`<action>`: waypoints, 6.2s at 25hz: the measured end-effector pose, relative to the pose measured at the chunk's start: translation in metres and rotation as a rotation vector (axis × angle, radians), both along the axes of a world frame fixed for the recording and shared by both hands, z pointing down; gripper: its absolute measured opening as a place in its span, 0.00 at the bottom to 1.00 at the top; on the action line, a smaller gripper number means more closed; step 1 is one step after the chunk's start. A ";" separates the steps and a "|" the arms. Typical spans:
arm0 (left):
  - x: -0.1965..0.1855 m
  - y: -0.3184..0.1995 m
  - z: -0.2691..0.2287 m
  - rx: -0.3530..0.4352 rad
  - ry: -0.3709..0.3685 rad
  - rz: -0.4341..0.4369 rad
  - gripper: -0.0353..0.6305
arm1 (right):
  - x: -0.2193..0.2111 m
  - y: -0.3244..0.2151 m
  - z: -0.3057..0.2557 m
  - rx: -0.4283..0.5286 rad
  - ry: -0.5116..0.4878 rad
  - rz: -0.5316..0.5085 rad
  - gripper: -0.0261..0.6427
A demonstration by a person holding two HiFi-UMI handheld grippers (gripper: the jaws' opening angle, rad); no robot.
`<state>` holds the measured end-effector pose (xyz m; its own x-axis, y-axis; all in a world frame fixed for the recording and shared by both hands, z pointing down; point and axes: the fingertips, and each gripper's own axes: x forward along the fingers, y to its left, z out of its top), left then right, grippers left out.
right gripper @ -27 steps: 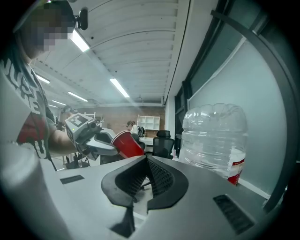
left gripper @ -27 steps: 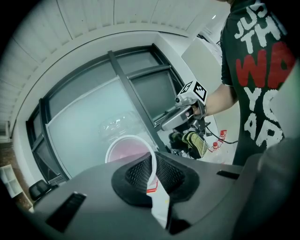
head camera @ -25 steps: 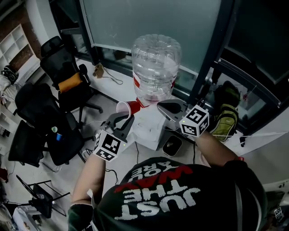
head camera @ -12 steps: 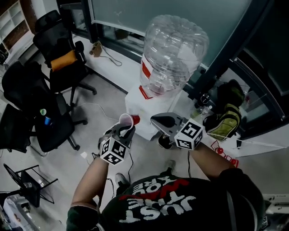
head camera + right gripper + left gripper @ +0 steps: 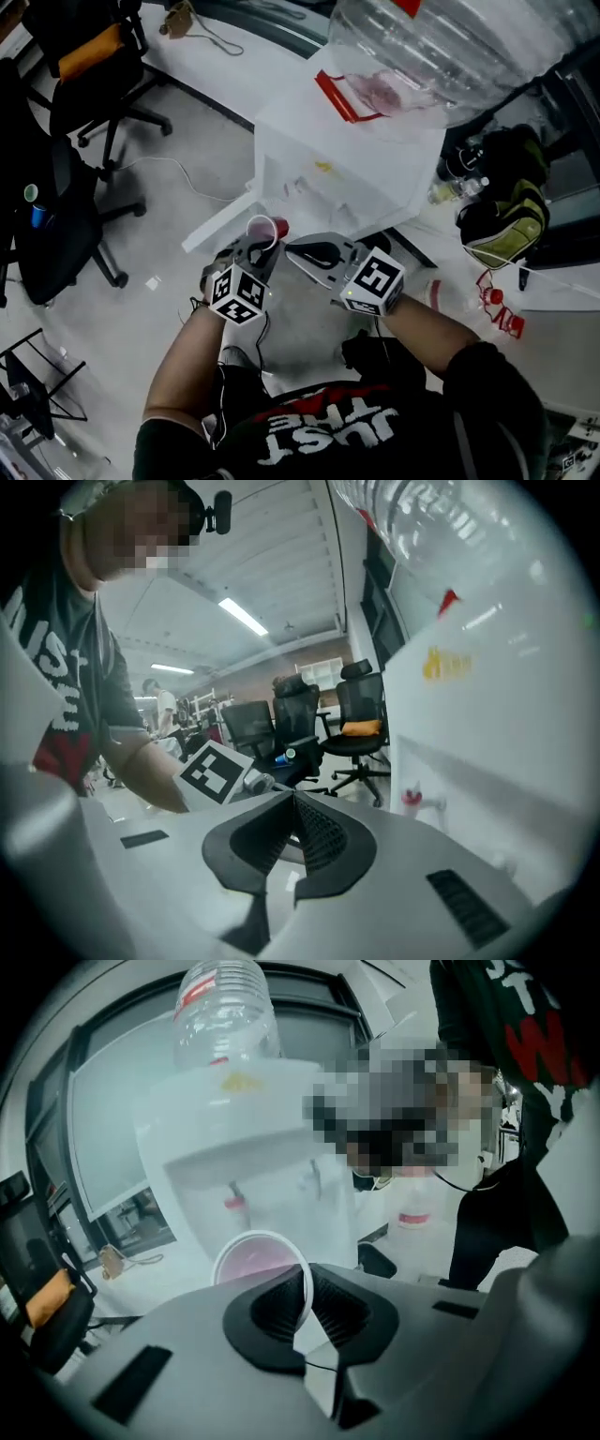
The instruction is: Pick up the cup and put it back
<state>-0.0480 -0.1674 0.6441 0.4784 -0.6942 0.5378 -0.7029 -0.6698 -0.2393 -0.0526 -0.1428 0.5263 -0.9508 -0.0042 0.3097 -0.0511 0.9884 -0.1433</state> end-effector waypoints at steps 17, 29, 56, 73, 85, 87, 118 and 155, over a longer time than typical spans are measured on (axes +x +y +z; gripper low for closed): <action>0.004 -0.016 0.277 -0.043 -0.063 0.191 0.09 | 0.007 -0.006 0.290 0.022 0.111 0.148 0.09; 0.020 -0.062 0.371 -0.075 -0.164 0.206 0.09 | 0.026 -0.011 0.339 -0.020 0.189 0.216 0.09; 0.088 -0.168 0.496 -0.123 -0.490 0.249 0.11 | 0.127 -0.029 0.366 -0.117 0.209 0.284 0.09; 0.079 -0.165 0.425 0.000 -0.275 0.125 0.40 | 0.098 -0.021 0.357 -0.093 0.186 0.248 0.09; -0.009 -0.031 0.277 -0.028 0.357 0.052 0.07 | 0.036 -0.030 0.332 -0.057 0.118 0.178 0.09; -0.030 -0.017 0.251 -0.019 0.484 0.005 0.07 | 0.024 -0.028 0.326 -0.048 0.101 0.162 0.09; -0.039 0.122 -0.289 0.127 0.611 -0.321 0.06 | 0.012 0.067 -0.199 0.008 0.034 -0.020 0.09; 0.036 0.167 -0.437 0.089 0.566 -0.133 0.06 | 0.151 0.094 -0.330 0.010 -0.013 0.309 0.09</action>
